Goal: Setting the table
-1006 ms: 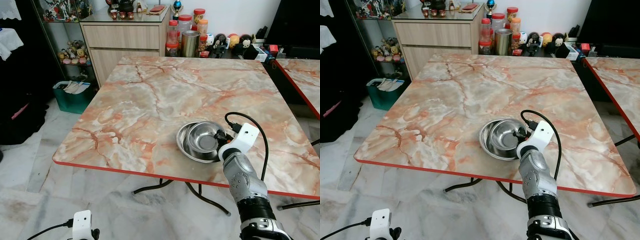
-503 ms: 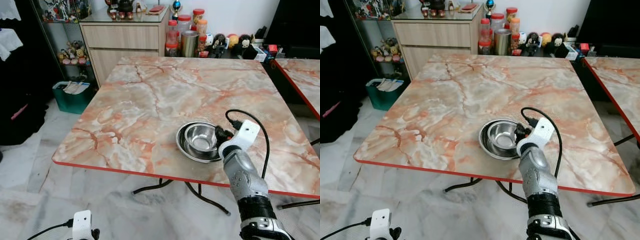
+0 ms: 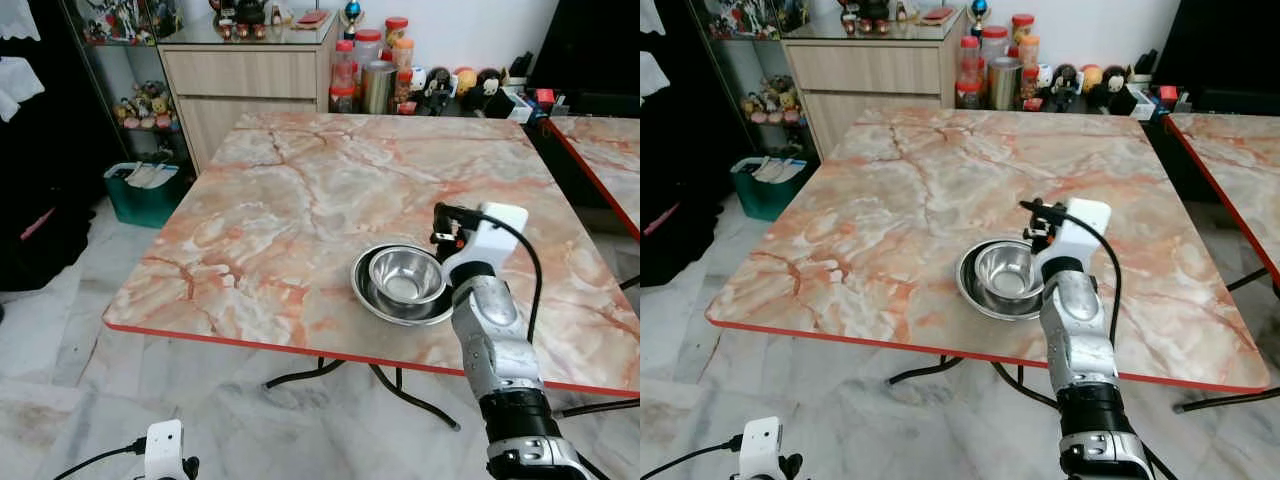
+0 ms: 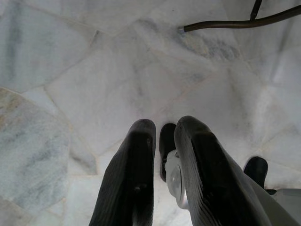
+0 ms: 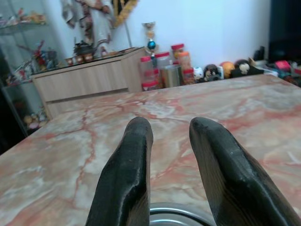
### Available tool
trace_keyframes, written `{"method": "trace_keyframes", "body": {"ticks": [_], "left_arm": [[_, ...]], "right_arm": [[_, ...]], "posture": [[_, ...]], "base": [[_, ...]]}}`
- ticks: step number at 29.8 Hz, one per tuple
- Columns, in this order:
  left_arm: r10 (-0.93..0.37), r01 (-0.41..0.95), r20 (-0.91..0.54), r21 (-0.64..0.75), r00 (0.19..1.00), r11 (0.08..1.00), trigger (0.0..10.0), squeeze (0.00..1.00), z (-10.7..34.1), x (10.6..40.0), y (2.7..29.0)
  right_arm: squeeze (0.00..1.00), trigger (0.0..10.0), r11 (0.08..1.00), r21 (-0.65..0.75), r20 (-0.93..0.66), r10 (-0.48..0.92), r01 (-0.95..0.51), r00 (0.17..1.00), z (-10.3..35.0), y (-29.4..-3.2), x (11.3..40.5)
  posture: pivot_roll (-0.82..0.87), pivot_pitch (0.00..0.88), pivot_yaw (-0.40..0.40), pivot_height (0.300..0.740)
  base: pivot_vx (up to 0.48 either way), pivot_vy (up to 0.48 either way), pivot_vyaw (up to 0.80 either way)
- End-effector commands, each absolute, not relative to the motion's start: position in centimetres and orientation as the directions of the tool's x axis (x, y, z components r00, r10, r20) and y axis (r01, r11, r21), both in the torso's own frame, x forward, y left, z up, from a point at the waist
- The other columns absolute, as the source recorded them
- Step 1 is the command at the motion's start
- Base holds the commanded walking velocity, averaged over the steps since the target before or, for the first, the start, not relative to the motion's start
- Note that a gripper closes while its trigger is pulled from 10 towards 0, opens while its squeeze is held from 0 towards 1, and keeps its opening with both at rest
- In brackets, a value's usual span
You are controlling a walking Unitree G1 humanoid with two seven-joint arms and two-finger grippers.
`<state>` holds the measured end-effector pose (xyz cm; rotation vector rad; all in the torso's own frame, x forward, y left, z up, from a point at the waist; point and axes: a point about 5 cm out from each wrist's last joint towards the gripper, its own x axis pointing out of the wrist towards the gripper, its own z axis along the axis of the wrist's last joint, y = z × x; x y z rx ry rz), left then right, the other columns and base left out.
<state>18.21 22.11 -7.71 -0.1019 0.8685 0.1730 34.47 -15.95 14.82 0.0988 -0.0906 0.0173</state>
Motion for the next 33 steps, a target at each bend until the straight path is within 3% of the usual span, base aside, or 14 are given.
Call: {"method": "trace_keyframes", "body": {"ticks": [1,5,20,33], "left_arm": [[0.118,-0.159,-0.765,0.020,0.633,0.987,10.0,0.00,-7.6,18.3,22.4],[0.127,-0.150,-0.769,0.041,0.627,0.988,10.0,0.00,-7.6,18.3,22.4],[0.138,-0.144,-0.768,0.060,0.626,0.988,10.0,0.00,-7.6,18.2,22.5],[0.134,-0.138,-0.769,0.060,0.626,0.989,10.0,0.00,-7.7,18.0,22.5]], "right_arm": [[0.00,10.0,0.996,0.070,0.148,0.043,-0.054,0.988,15.6,-15.2,34.3],[0.00,10.0,0.998,0.008,0.171,0.067,-0.070,0.983,16.0,-14.9,34.3],[0.00,10.0,0.996,-0.021,0.180,0.085,-0.083,0.980,15.1,-14.7,33.9],[0.00,10.0,0.993,-0.088,0.176,0.098,-0.084,0.979,13.4,-15.4,31.2]], "posture": [[0.05,0.000,0.020,0.728],[0.04,0.000,0.019,0.728],[0.03,0.000,0.025,0.728],[0.03,0.000,0.021,0.728]], "base": [[0.000,0.000,0.00],[0.000,0.000,0.00],[0.000,-0.476,0.00],[0.000,-0.472,0.00]]}}
